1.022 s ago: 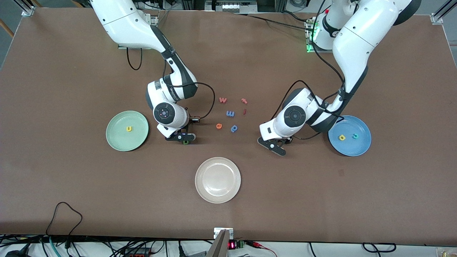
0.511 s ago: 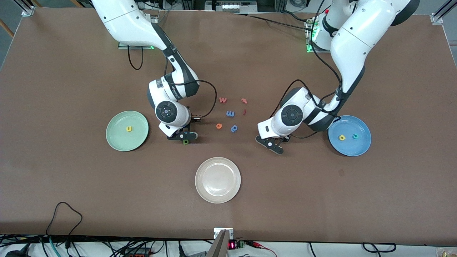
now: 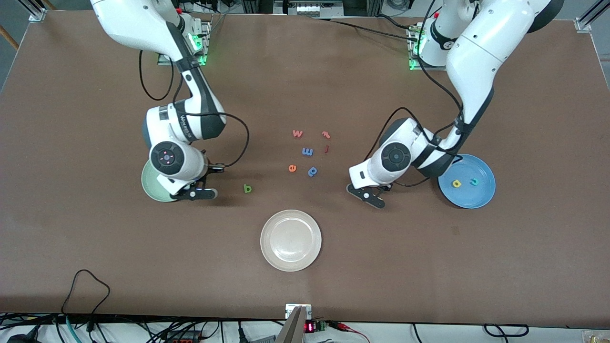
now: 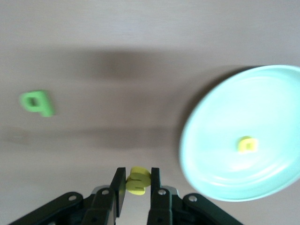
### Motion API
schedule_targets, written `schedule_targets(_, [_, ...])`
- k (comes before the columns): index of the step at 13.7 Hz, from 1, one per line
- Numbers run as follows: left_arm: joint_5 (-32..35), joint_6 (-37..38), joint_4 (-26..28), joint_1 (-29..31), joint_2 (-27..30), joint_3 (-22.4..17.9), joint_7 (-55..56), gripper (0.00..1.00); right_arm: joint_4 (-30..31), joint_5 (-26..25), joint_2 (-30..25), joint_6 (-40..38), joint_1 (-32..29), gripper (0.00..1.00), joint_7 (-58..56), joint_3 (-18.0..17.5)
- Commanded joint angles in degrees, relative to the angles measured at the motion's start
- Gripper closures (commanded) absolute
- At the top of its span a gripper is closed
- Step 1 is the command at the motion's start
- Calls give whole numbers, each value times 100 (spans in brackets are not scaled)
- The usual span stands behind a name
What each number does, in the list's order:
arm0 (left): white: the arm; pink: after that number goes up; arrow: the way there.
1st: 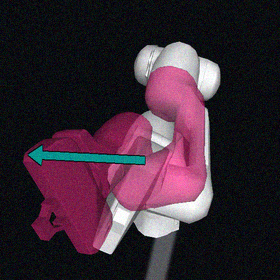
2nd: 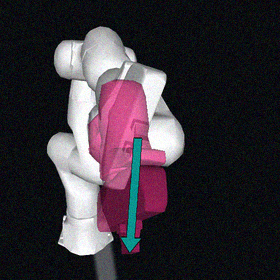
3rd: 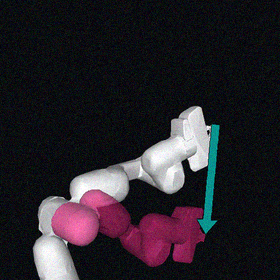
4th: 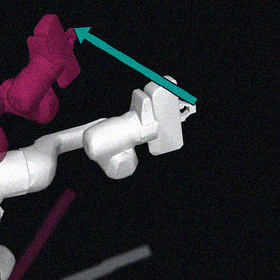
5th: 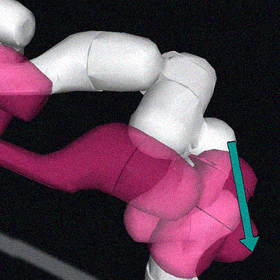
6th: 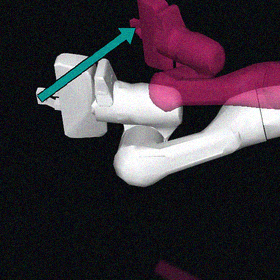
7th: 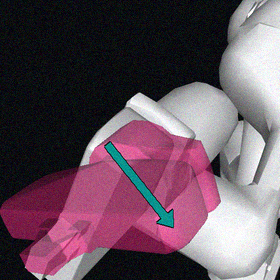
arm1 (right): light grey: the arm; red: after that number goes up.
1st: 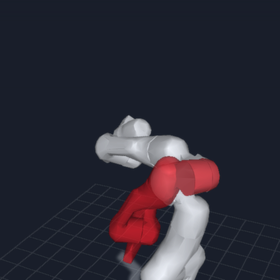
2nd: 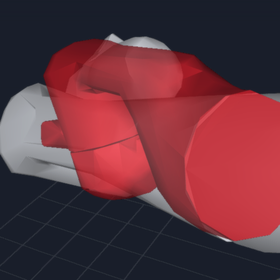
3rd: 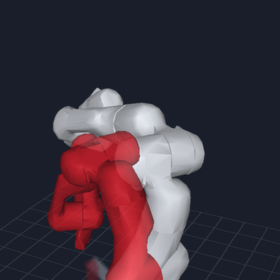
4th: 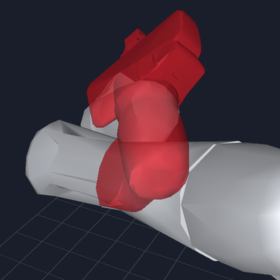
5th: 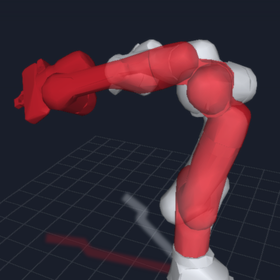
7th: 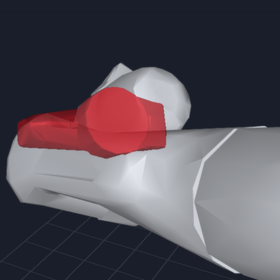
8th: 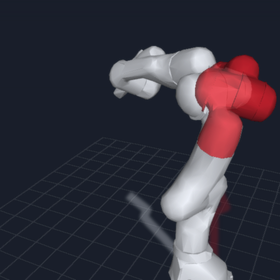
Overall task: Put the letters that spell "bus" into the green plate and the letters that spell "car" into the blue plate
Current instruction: 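Carry the yellow s to the green plate while the left gripper moves the L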
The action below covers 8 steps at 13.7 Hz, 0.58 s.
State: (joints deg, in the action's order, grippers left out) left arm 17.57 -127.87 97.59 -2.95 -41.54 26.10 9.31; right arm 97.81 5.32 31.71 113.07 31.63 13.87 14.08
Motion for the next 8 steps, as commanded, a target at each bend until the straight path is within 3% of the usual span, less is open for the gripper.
schedule_targets(1, [115, 954, 15, 398, 682, 18, -147, 80, 264, -93, -60, -13, 36, 87, -384, 174])
schedule_targets(5, [124, 1439, 76, 1557, 700, -17, -1375, 78, 502, -93, -60, 162, -157, 86, -779, 200])
schedule_targets(8, [133, 1861, 382, 2051, 866, -26, -1783, 77, 590, -102, 1, 382, -342, 85, -956, 200])
